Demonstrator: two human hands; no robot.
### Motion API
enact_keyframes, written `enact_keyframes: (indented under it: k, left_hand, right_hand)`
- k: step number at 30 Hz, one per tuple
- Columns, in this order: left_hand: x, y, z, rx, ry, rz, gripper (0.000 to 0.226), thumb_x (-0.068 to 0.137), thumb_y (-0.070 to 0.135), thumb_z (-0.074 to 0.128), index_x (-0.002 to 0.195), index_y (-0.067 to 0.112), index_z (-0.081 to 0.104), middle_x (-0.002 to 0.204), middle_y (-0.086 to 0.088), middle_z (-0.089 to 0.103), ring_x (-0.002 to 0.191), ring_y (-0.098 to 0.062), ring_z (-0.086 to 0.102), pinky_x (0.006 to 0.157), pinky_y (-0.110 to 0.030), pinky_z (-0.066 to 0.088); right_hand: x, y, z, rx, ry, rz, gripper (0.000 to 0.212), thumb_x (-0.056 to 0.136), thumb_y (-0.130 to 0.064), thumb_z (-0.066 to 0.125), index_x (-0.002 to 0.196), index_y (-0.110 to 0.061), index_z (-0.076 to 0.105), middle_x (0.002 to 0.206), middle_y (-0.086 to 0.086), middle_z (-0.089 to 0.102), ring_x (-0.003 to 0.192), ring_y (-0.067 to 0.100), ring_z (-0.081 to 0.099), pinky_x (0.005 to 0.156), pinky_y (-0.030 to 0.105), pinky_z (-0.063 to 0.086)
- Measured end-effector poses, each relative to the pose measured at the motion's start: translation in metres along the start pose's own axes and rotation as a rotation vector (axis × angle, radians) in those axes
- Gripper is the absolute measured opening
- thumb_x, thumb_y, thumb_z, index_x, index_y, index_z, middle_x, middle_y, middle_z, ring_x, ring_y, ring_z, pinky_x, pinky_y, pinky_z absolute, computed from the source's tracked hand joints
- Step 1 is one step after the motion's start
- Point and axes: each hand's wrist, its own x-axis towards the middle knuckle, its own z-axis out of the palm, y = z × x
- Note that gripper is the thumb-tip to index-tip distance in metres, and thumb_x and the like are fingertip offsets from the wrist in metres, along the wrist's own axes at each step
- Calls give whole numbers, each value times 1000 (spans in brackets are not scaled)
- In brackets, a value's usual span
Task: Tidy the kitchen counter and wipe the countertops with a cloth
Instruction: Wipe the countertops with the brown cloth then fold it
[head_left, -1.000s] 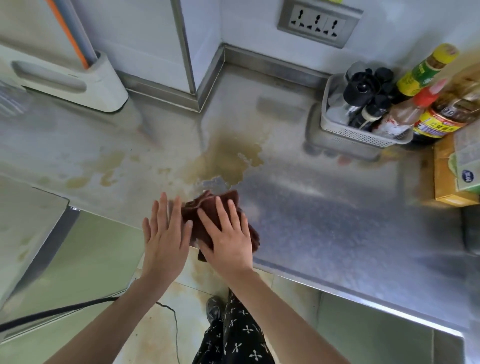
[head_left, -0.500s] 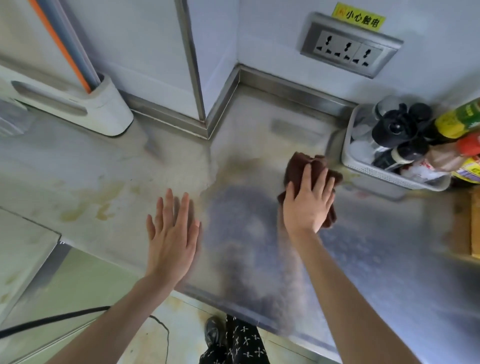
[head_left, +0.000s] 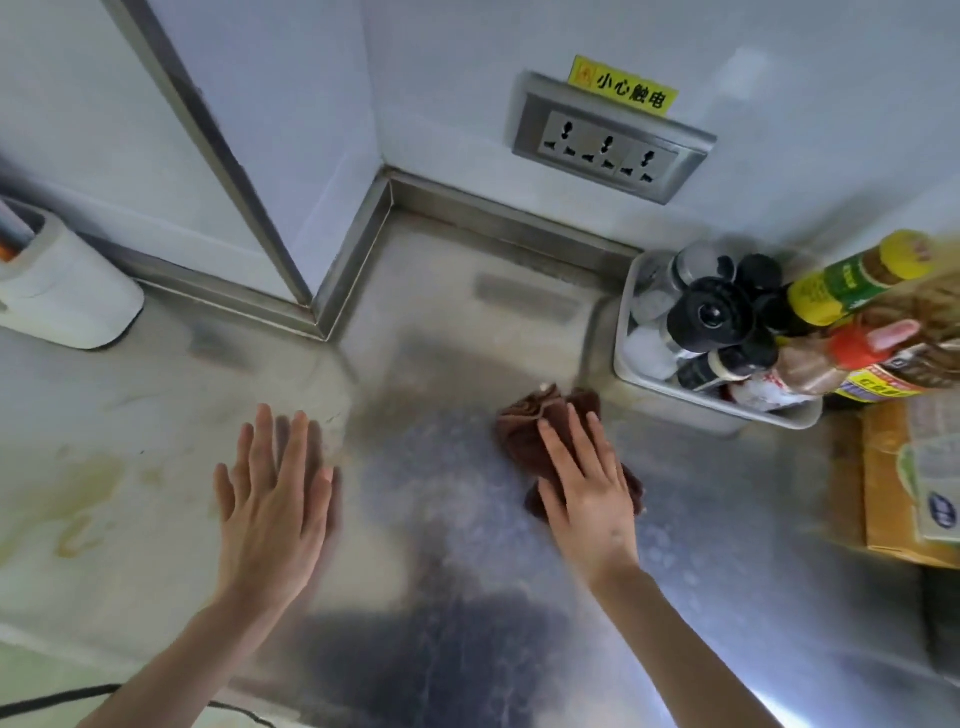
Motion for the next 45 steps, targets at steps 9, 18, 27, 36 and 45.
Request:
enact_keyframes:
  k: [9,18,27,36,45]
  left_hand:
    - [7,17,-4,59,21,70,61,87,40,36,142,18,26,152,-15,21,138,-33,19,107,-57,22]
    - [3,17,-7,81,0,66,64,87,49,25,143,18,23,153,-13,17,140,-30,17,109,-53,18]
    - [1,14,-25,5,23,2,76,81,59,13,143,17,25,154,-15,14,142,-33,13,112,-52,12]
    - [-10,-10,-21,-18,6,-77,77,81,60,13,145,17,21,155,-11,10,143,-29,9,113,-50,10]
    - [-6,-38,-14,73,-41,-135,76,80,68,17,145,27,14,156,-8,8,143,-28,6,112,-51,13]
  right_hand:
    - [26,-24,-4,218,231,974,50,95,-32,38,143,-17,35,155,11,17,142,35,12,113,48,10]
    - [76,-104,31,98,44,280,48,89,-40,37,135,-28,46,151,10,30,137,36,30,110,51,22]
    - [128,-35,11,-6,-61,122,49,95,-38,40,142,-32,31,157,5,13,143,34,8,116,49,9]
    - [159,-110,29,95,-28,115,48,97,-34,37,143,-26,31,157,6,9,143,32,7,116,44,6]
    - [158,-77,19,5,-98,-205,46,96,-32,41,142,-27,35,156,2,18,143,31,16,112,49,26]
